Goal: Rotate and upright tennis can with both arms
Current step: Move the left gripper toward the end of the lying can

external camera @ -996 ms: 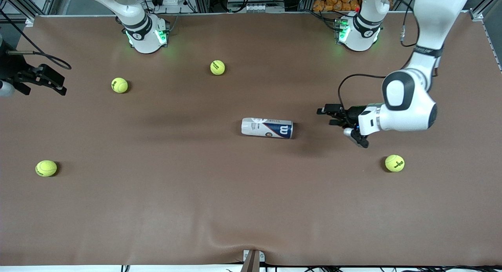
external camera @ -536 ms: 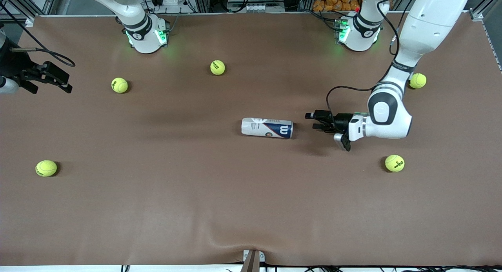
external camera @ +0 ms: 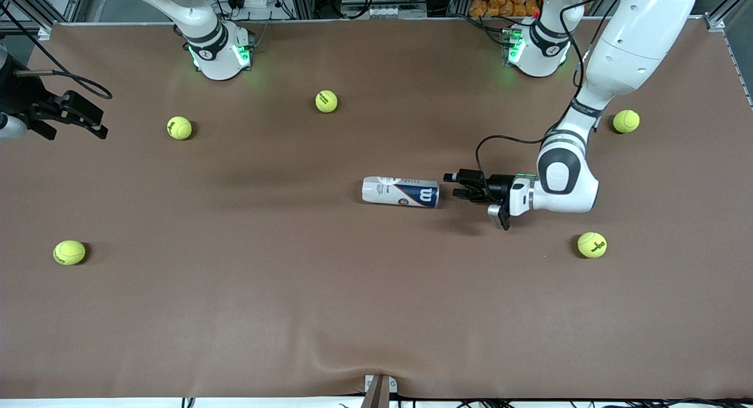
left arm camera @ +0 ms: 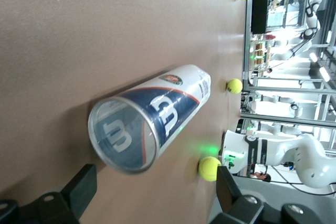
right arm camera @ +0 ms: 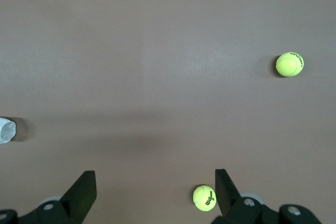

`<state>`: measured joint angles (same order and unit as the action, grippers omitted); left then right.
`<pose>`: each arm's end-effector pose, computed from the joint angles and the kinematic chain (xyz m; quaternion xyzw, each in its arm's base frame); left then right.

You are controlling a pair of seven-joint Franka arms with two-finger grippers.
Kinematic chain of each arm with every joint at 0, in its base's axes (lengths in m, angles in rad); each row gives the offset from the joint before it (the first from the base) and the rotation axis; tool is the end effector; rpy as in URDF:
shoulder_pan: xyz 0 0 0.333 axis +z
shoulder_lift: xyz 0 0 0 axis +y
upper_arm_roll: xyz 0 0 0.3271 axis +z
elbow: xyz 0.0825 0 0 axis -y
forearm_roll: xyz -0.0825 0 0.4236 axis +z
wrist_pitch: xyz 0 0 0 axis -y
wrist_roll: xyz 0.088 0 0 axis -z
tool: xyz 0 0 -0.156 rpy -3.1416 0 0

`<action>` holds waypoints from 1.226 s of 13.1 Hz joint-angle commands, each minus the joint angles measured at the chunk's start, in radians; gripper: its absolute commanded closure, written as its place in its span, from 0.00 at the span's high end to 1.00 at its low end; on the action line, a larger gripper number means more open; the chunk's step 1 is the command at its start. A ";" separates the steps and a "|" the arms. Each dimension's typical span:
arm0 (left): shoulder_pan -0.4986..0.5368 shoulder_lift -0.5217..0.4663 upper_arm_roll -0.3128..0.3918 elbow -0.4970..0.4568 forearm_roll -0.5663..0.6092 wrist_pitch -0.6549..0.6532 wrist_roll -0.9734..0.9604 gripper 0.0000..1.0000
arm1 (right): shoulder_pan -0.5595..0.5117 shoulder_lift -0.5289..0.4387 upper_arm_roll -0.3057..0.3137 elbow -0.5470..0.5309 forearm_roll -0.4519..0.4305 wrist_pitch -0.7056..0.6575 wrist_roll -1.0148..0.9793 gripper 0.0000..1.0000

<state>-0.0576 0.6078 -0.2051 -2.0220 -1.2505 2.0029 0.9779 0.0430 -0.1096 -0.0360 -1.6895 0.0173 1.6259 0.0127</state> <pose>0.5353 -0.2541 0.1016 0.8300 -0.1096 -0.0753 0.5417 0.5656 0.0057 0.5940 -0.9997 0.0031 -0.0229 0.0108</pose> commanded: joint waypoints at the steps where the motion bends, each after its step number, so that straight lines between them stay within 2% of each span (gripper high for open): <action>1: -0.002 0.049 -0.022 0.022 -0.078 0.000 0.068 0.93 | -0.009 -0.024 0.008 -0.029 0.016 0.018 -0.010 1.00; 3: -0.010 0.058 -0.026 0.028 -0.107 0.000 0.081 0.88 | -0.011 -0.016 0.007 -0.030 0.016 0.022 -0.008 1.00; 4: -0.025 0.072 -0.026 0.034 -0.127 0.000 0.081 0.80 | -0.012 -0.015 0.007 -0.032 0.015 0.017 -0.008 1.00; 5: -0.028 0.076 -0.026 0.034 -0.142 0.000 0.082 0.62 | -0.012 -0.016 0.007 -0.032 0.015 0.012 -0.008 1.00; 7: -0.042 0.075 -0.026 0.037 -0.153 0.005 0.082 0.10 | -0.011 -0.018 0.008 -0.030 0.013 0.008 -0.008 1.00; 8: -0.038 0.072 -0.026 0.039 -0.152 0.002 0.068 0.00 | -0.011 -0.018 0.008 -0.030 0.015 0.008 -0.008 1.00; 11: -0.044 0.034 -0.026 0.068 -0.133 -0.007 -0.055 0.00 | -0.009 -0.016 0.008 -0.030 0.013 0.012 -0.008 1.00; 13: -0.059 -0.003 -0.039 0.092 -0.051 -0.007 -0.180 0.00 | -0.009 -0.018 0.008 -0.030 0.015 0.009 -0.008 1.00; 16: -0.062 -0.042 -0.071 0.111 -0.044 -0.007 -0.295 0.00 | -0.009 -0.019 0.008 -0.030 0.015 0.006 -0.008 1.00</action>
<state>-0.1132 0.6025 -0.2575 -1.9101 -1.3131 1.9909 0.7530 0.0430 -0.1093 -0.0349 -1.7013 0.0173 1.6320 0.0125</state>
